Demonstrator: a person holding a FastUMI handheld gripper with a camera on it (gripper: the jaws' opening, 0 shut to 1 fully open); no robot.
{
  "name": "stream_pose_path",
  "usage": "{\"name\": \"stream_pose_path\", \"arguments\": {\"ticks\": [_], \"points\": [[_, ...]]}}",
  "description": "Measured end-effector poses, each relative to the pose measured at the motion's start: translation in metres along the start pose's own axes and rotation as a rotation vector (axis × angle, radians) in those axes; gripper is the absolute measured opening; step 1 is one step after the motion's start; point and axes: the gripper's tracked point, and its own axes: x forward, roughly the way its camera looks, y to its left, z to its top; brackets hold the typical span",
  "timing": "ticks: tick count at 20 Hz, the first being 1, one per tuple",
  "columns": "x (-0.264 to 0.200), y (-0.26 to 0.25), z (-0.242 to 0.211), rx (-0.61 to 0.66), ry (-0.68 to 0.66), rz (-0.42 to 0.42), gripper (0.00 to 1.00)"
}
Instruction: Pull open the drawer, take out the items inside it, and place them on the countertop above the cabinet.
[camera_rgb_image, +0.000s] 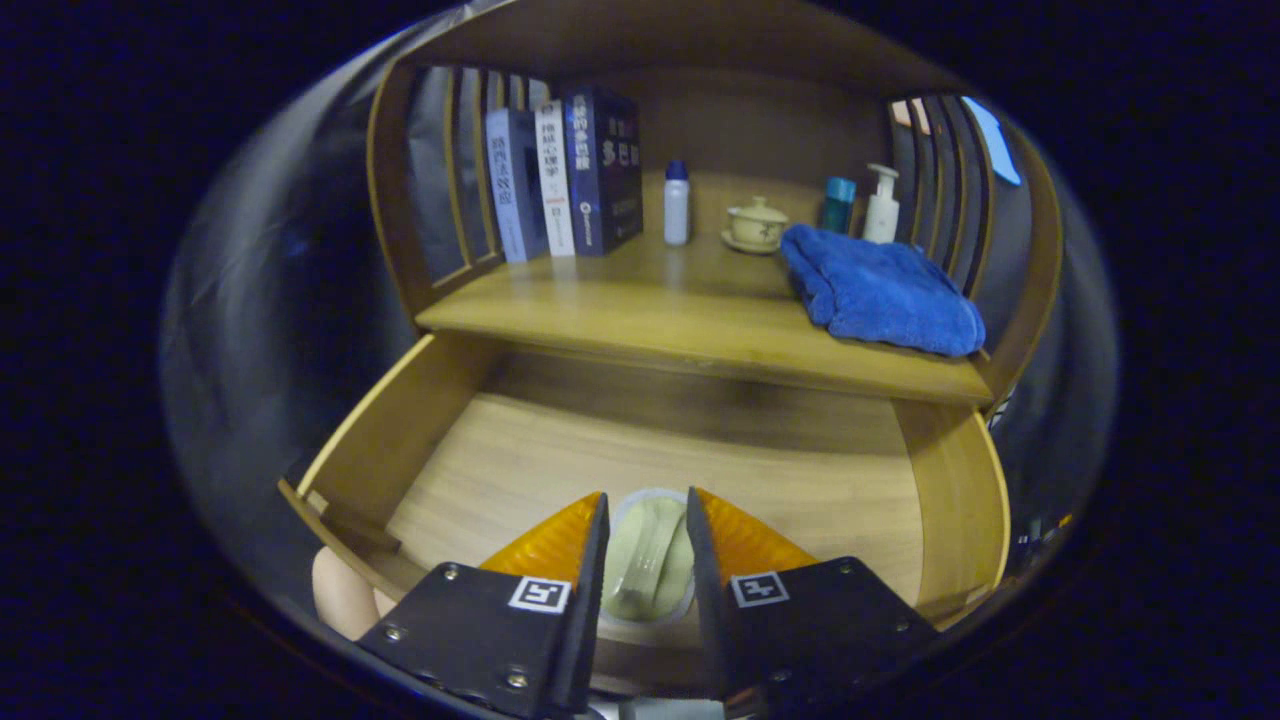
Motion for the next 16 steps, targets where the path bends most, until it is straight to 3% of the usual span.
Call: {"name": "stream_pose_path", "arguments": {"ticks": [11, 14, 15, 16], "points": [[0.036, 0.003, -0.046, -0.035, 0.179, -0.042, 0.44], [0.051, 0.003, -0.051, -0.056, 0.166, -0.043, 0.44], [0.036, 0.0, -0.039, -0.033, 0.148, -0.064, 0.44], [0.034, 0.003, -0.042, -0.026, 0.17, -0.049, 0.22]]}}
